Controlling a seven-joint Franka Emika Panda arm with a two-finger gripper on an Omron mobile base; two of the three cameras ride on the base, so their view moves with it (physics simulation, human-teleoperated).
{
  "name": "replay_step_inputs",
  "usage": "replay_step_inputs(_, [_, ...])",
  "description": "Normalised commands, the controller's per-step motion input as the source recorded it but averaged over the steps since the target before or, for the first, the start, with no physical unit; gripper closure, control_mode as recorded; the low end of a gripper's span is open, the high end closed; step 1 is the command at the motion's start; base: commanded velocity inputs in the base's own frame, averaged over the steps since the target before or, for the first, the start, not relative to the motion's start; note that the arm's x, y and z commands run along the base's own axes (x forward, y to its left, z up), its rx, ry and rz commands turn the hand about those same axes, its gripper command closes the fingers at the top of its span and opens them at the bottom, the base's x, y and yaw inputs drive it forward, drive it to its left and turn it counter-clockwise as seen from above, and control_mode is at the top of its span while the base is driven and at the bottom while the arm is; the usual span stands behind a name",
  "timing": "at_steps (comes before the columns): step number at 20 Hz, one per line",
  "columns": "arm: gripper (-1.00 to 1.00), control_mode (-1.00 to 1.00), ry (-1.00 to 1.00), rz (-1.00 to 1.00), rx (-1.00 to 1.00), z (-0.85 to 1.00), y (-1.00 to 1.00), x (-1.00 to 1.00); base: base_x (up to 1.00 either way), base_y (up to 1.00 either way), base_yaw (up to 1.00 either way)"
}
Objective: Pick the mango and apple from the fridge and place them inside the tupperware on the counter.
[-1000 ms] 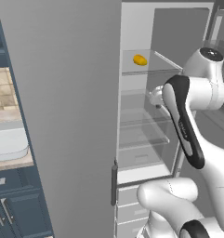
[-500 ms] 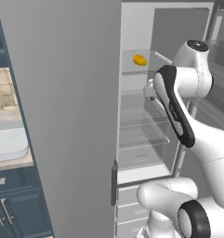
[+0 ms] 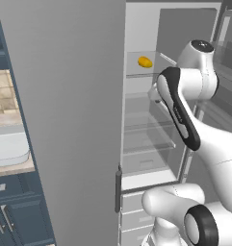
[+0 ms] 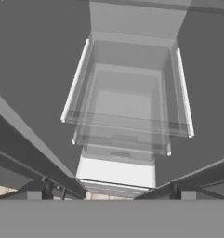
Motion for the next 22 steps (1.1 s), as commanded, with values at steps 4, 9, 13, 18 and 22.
replay_step_inputs(4, [-1.0,-1.0,-0.02,0.16,-0.01,0.06,-0.03,0.0,0.0,0.0,0.0])
replay_step_inputs(9, [-1.0,-1.0,0.0,0.13,0.0,0.18,-0.05,0.06,0.0,0.0,0.0])
replay_step_inputs(13, [-1.0,-1.0,0.0,0.05,0.0,0.19,-0.01,0.03,0.0,0.0,0.0])
replay_step_inputs(18, [-1.0,-1.0,0.0,0.02,-0.01,0.08,0.0,0.05,0.0,0.0,0.0])
replay_step_inputs(22, [-1.0,-1.0,-0.05,0.01,-0.04,0.0,0.0,0.2,0.0,0.0,0.0])
